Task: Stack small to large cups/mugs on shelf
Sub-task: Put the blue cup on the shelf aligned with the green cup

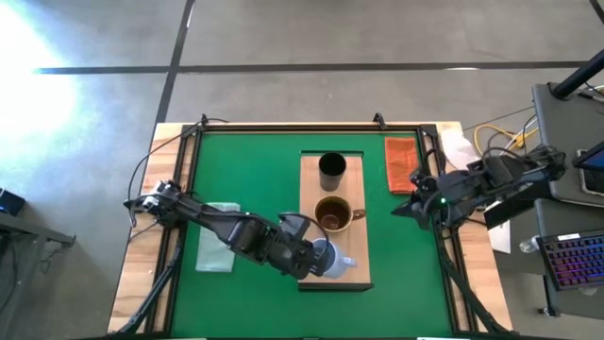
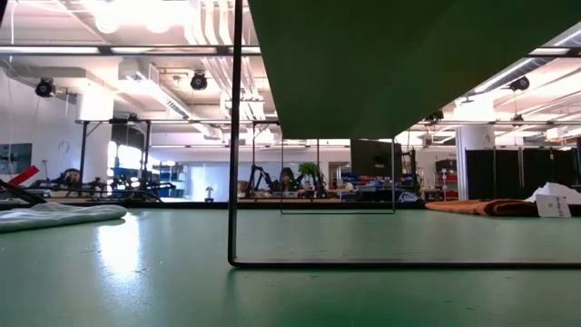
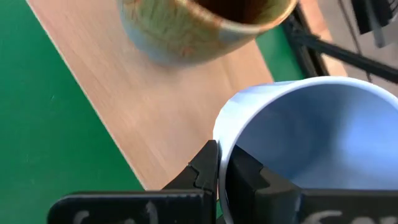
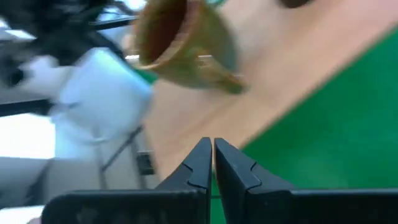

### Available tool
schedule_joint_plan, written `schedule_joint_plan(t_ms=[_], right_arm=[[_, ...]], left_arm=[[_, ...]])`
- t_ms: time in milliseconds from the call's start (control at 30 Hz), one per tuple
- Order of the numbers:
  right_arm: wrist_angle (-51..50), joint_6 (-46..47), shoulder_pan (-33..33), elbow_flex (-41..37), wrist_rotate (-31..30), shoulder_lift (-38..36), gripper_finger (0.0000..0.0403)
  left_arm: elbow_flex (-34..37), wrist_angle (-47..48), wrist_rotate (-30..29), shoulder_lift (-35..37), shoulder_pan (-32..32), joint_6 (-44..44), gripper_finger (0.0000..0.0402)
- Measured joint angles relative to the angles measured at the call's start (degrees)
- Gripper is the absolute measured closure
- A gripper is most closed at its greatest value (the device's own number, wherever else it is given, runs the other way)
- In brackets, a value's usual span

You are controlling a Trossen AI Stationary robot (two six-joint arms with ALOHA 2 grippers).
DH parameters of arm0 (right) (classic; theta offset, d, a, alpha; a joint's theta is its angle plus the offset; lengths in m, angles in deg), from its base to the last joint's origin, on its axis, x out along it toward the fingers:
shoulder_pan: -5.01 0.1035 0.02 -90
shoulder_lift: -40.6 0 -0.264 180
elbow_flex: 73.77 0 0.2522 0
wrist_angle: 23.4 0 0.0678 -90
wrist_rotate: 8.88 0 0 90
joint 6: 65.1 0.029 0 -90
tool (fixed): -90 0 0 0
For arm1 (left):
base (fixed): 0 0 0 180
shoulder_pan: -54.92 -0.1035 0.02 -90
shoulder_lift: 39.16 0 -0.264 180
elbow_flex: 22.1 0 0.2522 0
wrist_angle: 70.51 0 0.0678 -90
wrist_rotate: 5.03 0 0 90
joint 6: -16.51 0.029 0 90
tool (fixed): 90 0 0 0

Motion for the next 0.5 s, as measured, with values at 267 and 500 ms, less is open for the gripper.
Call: schedule_joint_plan(t_ms=[267, 500], right_arm=[[7.99, 0.86, 7.33, 0.26, 1.05, 4.30, 0.0392], [10.57, 0.19, 10.66, 2.84, 0.85, 10.15, 0.0392]], left_arm=[[3.29, -1.53, 2.00, -0.13, -0.02, -1.35, 0.0401], [6.21, -3.97, 1.96, -0.31, -0.45, -1.63, 0.0401]])
